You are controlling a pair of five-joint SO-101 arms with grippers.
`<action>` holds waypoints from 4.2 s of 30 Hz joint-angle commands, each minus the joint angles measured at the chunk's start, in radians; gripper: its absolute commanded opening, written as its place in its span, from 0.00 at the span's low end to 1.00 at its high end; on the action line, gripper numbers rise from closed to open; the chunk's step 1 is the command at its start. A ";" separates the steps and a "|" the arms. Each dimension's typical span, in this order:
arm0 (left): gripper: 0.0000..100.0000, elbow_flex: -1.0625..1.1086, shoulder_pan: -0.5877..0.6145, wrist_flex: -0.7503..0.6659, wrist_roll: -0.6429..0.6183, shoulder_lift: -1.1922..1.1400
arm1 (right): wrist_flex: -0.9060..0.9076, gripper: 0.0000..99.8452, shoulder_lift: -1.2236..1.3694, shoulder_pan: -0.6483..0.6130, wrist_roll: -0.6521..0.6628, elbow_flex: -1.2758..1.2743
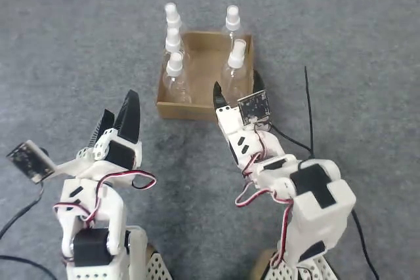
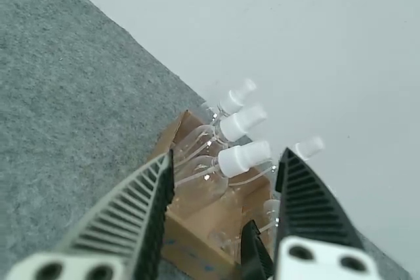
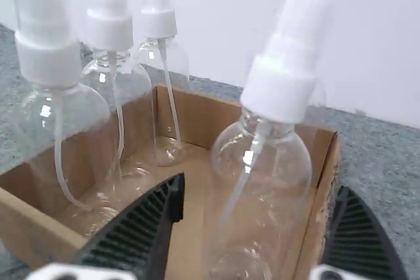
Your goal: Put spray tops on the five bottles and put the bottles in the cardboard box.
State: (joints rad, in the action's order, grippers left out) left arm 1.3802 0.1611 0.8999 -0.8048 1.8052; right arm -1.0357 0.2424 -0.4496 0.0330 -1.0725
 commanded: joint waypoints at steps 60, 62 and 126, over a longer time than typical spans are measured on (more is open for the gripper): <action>0.23 -0.008 0.005 -0.034 0.008 0.023 | 0.768 0.12 -0.914 0.070 0.011 -0.216; 0.23 -0.008 0.005 -0.034 0.008 0.023 | 0.805 0.12 -0.941 0.070 0.011 -0.216; 0.01 0.035 -0.012 -0.132 0.009 0.025 | 1.549 0.02 -1.699 0.085 0.005 -0.195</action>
State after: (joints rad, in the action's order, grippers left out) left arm 1.4323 0.1596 0.7956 -0.8048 1.8052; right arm 0.4864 -1.3487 -0.3759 0.0345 -1.2674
